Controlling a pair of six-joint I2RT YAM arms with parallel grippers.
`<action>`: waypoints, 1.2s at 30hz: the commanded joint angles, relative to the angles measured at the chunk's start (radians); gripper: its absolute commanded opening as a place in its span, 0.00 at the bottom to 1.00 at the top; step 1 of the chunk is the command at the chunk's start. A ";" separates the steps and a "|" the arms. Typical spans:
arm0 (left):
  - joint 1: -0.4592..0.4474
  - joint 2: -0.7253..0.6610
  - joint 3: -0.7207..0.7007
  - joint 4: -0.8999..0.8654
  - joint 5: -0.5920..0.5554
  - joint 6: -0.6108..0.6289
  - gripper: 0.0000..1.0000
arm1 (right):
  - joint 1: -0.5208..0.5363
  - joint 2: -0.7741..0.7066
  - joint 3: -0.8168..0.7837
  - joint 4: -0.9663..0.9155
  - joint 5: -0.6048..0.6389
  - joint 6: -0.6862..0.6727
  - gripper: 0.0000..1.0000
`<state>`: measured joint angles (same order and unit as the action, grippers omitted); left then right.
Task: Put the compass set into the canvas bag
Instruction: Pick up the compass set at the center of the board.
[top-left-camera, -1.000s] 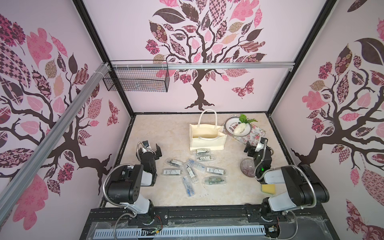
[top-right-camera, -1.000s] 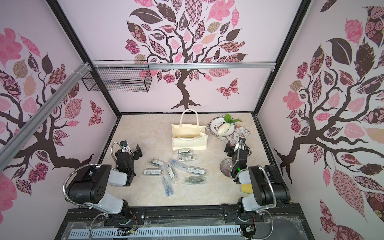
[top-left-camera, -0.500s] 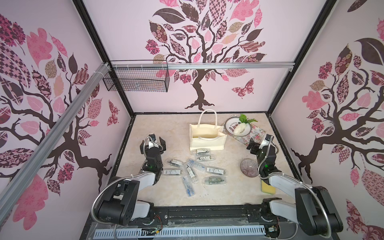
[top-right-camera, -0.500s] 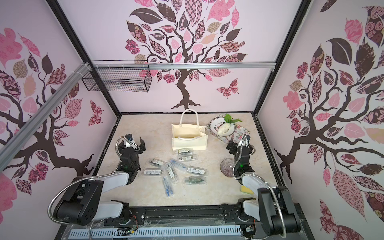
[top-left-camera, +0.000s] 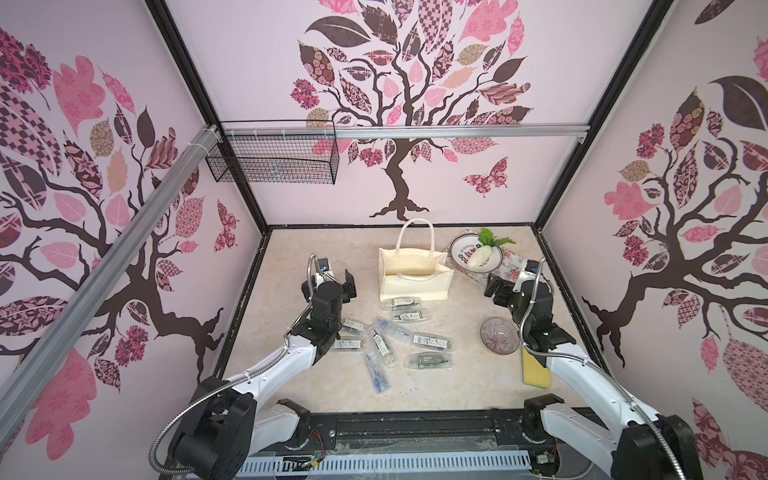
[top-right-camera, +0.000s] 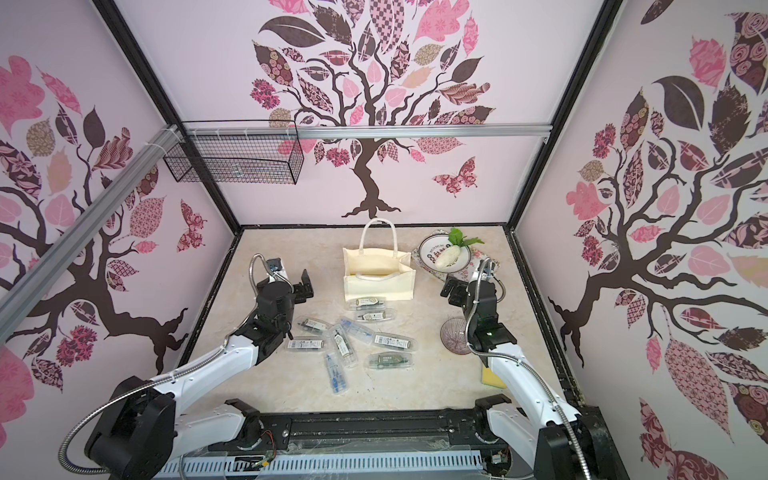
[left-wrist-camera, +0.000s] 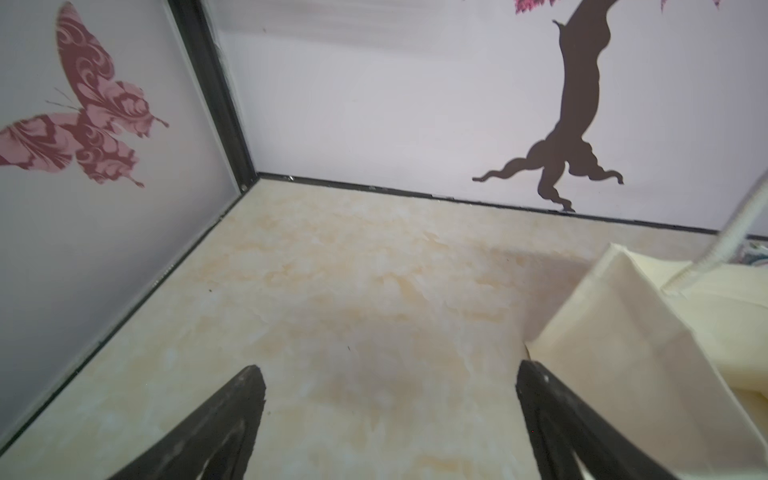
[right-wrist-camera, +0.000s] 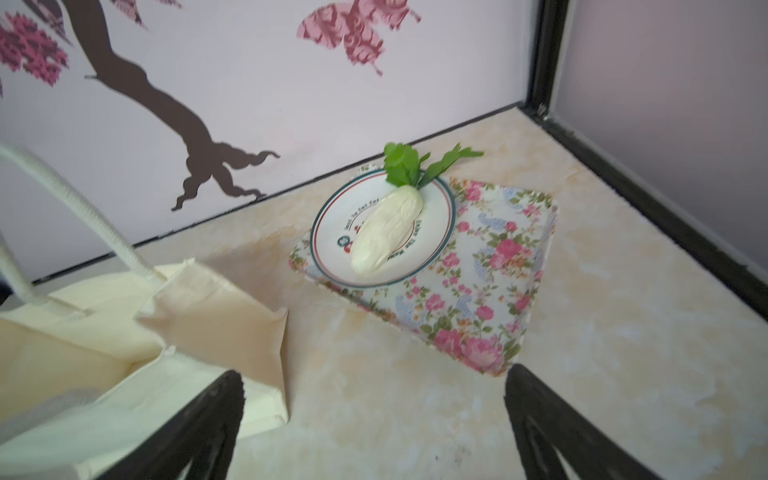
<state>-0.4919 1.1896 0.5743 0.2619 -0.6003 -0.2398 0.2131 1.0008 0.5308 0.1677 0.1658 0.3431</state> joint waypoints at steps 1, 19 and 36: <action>-0.065 -0.015 0.087 -0.232 -0.048 -0.108 0.97 | 0.031 0.042 0.066 -0.151 -0.152 0.033 1.00; -0.105 -0.236 0.035 -0.449 0.027 -0.287 0.97 | 0.553 0.176 0.140 -0.133 -0.265 -0.078 0.99; -0.031 -0.355 -0.036 -0.501 0.087 -0.269 0.97 | 0.741 0.541 0.309 -0.118 -0.261 -0.123 0.93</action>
<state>-0.5350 0.8513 0.5697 -0.2302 -0.5220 -0.5220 0.9535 1.4864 0.7879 0.0448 -0.0933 0.2314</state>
